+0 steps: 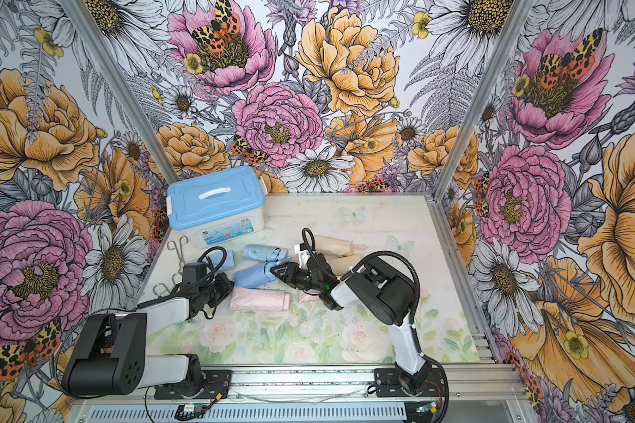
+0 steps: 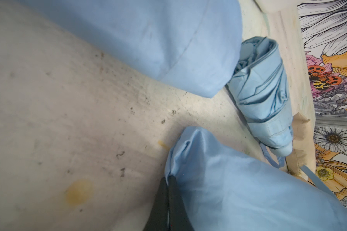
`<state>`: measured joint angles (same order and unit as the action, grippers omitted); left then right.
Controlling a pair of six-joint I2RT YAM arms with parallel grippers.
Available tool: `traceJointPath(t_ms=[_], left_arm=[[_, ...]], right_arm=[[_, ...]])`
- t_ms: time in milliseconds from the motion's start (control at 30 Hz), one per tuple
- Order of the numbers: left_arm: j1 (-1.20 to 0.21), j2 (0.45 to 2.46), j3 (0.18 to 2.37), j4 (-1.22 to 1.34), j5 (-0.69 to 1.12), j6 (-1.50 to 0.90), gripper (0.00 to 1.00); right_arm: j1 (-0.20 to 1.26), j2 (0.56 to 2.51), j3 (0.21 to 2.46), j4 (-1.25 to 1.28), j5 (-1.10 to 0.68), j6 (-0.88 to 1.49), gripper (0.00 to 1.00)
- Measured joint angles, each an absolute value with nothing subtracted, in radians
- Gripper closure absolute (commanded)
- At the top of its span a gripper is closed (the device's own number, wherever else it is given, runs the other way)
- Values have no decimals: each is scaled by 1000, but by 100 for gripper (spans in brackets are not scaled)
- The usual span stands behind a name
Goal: Take umbrellas out of sleeves
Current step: Take out the umbrella from the umbrella sleeve.
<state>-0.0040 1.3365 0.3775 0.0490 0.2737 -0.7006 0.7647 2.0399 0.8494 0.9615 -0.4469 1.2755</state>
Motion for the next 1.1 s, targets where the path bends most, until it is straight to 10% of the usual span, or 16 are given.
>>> traceJointPath(t_ms=[533,1100], left_arm=[[-4,1336,377,49,274,-701,100],[-4,1336,377,49,266,-701,100]], right_arm=[[766,2053,980,759,-509,1180,54],[748,2111,1048,690,-556,1142,91]])
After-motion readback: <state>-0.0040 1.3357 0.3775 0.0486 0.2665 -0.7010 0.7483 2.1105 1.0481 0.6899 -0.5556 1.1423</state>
